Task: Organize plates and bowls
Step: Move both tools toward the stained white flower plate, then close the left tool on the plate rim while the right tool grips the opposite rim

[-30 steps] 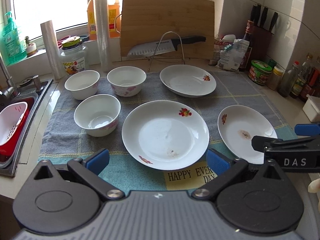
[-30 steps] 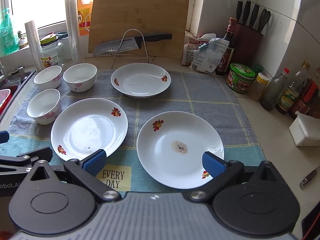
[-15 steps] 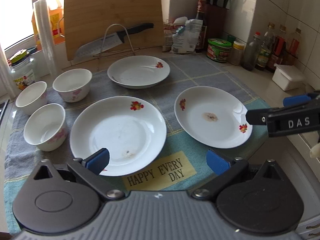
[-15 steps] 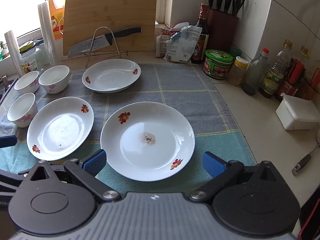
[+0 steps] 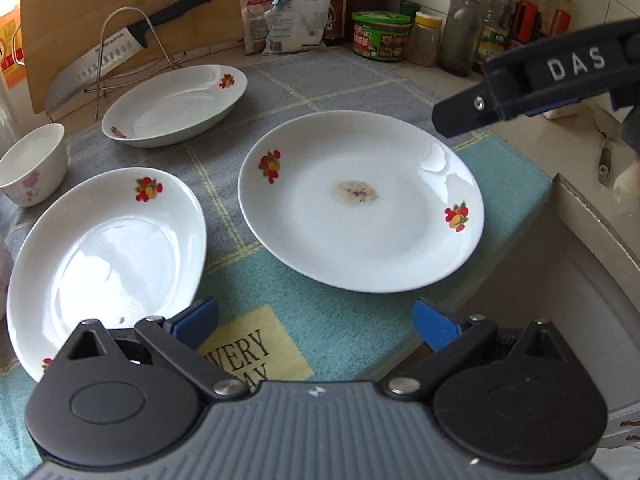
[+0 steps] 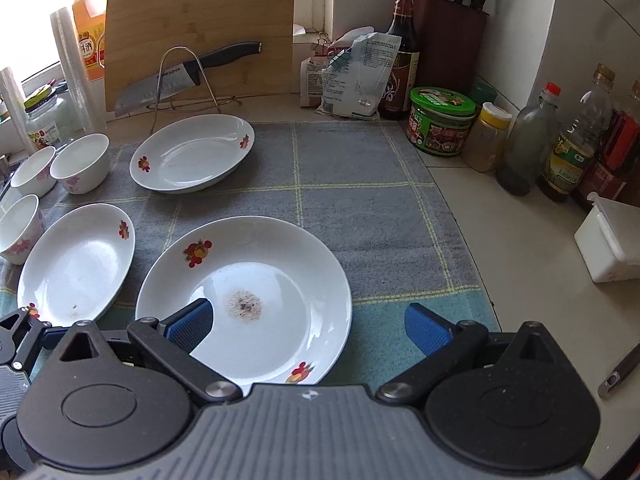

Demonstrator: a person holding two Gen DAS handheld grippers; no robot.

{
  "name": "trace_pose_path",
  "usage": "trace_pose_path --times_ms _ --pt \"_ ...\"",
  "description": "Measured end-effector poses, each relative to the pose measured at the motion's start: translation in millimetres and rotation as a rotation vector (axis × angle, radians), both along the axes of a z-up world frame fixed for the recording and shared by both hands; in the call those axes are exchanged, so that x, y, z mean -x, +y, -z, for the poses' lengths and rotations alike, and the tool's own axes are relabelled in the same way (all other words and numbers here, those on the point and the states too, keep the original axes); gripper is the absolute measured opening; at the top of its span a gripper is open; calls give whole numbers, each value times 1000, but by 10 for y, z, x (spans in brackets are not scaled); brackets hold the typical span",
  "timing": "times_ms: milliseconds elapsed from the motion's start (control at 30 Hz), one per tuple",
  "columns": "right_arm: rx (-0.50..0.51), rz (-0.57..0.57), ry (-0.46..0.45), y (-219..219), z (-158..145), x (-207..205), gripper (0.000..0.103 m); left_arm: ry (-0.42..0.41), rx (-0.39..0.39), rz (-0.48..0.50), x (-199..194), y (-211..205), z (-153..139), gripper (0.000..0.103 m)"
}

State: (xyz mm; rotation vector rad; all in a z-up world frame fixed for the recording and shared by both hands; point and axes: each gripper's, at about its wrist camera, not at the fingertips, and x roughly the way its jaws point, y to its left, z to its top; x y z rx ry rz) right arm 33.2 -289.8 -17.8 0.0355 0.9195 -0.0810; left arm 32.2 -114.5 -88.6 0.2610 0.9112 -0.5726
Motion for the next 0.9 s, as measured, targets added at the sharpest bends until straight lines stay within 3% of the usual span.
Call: trace_pose_path --times_ms 267,400,900 --pt "-34 -44 33 -290 190 -345 103 43 -8 -13 -129 -219 180 102" --pt "-41 -60 54 -386 282 -507 103 3 -34 -4 -119 -305 212 102" --pt "-79 -160 96 -502 474 -938 103 -57 12 34 -89 -429 258 103"
